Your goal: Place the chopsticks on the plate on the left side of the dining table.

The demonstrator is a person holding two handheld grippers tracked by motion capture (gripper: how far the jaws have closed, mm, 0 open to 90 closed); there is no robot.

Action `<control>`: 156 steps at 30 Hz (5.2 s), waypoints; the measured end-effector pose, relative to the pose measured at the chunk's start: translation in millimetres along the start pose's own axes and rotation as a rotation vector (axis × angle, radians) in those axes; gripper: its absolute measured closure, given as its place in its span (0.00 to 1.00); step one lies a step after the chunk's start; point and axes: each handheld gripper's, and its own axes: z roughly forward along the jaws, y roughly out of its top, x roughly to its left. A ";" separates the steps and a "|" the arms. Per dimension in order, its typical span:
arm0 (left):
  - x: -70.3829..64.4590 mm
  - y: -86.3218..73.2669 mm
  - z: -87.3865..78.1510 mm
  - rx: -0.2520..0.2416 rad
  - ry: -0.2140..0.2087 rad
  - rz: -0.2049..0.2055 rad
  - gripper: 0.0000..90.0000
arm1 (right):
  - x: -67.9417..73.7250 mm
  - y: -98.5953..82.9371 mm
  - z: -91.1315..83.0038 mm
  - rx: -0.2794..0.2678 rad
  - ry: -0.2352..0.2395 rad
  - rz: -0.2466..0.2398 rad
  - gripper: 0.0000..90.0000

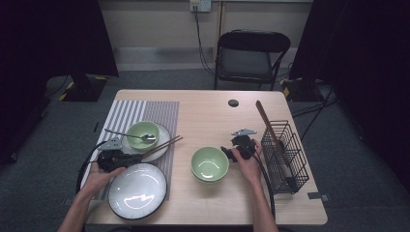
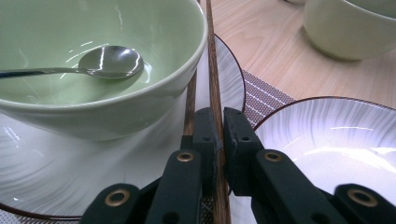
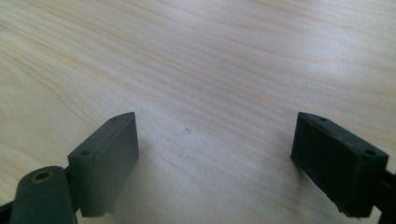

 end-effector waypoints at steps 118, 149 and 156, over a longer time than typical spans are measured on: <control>8.8 -5.8 -0.2 0.004 0.065 -0.116 0.72 | 0.1 0.0 0.0 -0.001 -0.002 0.002 0.16; 24.6 -16.0 -18.0 -0.018 0.086 -0.162 0.73 | 0.0 -0.1 0.0 0.000 0.000 0.001 0.16; 24.8 -15.2 -18.3 -0.016 0.121 -0.157 0.68 | 0.0 -0.1 0.0 0.000 -0.001 0.001 0.16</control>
